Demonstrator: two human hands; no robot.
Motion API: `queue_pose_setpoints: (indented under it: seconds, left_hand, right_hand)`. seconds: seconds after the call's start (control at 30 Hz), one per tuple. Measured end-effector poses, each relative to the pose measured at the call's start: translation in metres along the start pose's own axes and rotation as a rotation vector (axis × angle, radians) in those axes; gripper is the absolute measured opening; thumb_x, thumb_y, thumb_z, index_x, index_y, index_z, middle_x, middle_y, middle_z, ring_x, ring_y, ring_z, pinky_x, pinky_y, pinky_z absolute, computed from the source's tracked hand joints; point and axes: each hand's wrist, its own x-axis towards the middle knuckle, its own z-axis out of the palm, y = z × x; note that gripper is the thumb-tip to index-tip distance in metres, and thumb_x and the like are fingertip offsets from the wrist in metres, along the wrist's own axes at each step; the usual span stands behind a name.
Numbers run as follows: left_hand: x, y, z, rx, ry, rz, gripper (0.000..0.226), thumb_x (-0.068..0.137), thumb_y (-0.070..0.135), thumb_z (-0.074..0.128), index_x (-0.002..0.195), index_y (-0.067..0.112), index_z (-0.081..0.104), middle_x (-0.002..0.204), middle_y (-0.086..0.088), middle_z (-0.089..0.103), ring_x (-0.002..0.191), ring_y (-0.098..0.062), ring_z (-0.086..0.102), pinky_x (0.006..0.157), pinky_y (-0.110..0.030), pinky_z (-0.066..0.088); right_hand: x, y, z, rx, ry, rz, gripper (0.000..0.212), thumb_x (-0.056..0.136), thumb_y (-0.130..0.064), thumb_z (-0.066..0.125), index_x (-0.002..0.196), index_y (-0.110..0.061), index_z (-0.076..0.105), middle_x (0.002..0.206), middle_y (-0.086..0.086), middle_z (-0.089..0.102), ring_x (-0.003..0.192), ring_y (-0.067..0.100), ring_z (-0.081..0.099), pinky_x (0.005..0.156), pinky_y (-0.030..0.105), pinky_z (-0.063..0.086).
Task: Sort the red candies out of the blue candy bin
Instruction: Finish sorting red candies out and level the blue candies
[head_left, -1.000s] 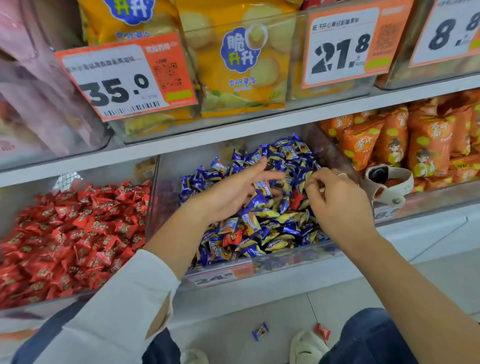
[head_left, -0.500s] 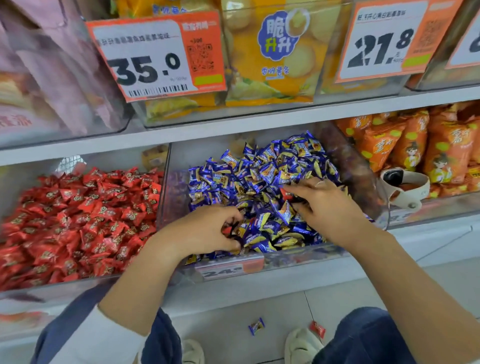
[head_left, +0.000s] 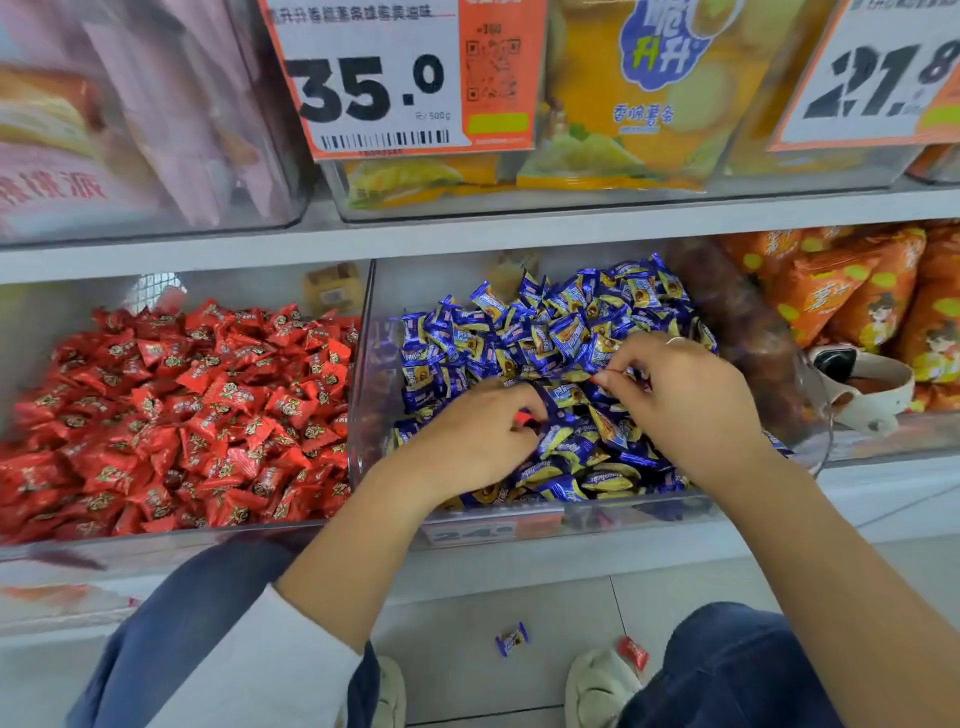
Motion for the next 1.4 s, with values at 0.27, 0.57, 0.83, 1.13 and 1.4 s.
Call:
queue_pose_setpoints:
  seconds: [0.27,0.57,0.83,1.13,1.4]
  left_hand:
    - [0.003,0.0,0.009,0.072,0.116,0.048,0.003,0.088,0.019,0.062,0.09,0.017,0.064,0.079,0.004,0.051,0.076,-0.019,0.048,0.064,-0.026,0.034]
    - [-0.002,0.0,-0.018,-0.253,0.42,-0.056,0.013,0.1,0.024,0.042,0.101,0.014,0.05,0.088,-0.007,0.06,0.074,-0.023,0.063,0.068,-0.039,0.051]
    - [-0.02,0.015,-0.017,-0.217,0.255,0.167,0.015,0.085,0.038,0.064,0.094,0.027,0.059,0.082,0.007,0.057,0.07,-0.004,0.053,0.064,-0.023,0.042]
    - [-0.064,-0.07,-0.094,-0.042,0.767,-0.096,0.022,0.085,0.038,0.064,0.105,0.028,0.064,0.104,0.002,0.064,0.097,-0.014,0.057,0.081,-0.02,0.036]
    - [-0.053,-0.038,-0.065,-0.184,0.916,0.055,0.02,0.09,0.025,0.053,0.1,0.025,0.07,0.096,0.015,0.066,0.094,-0.003,0.06,0.083,-0.012,0.04]
  right_hand:
    - [-0.005,-0.002,-0.012,0.052,0.03,0.102,0.012,0.084,-0.033,0.067,0.082,-0.021,0.065,0.075,-0.008,0.053,0.07,0.021,0.059,0.056,0.028,0.039]
    - [-0.004,-0.017,-0.023,0.587,-0.053,0.286,0.011,0.082,-0.03,0.07,0.073,-0.025,0.065,0.07,-0.008,0.065,0.068,0.006,0.062,0.068,0.022,0.048]
    - [-0.001,-0.042,-0.018,0.92,-0.305,0.213,0.005,0.084,-0.01,0.067,0.087,-0.014,0.069,0.076,0.004,0.072,0.073,0.015,0.068,0.079,0.036,0.057]
    - [-0.009,-0.008,-0.021,0.378,-0.175,0.144,0.01,0.089,-0.029,0.061,0.093,-0.034,0.068,0.085,-0.015,0.07,0.08,0.005,0.065,0.078,0.03,0.052]
    - [-0.029,0.019,-0.038,0.062,0.119,0.101,0.023,0.086,-0.031,0.051,0.093,-0.022,0.072,0.085,0.001,0.071,0.071,0.024,0.062,0.058,0.027,0.041]
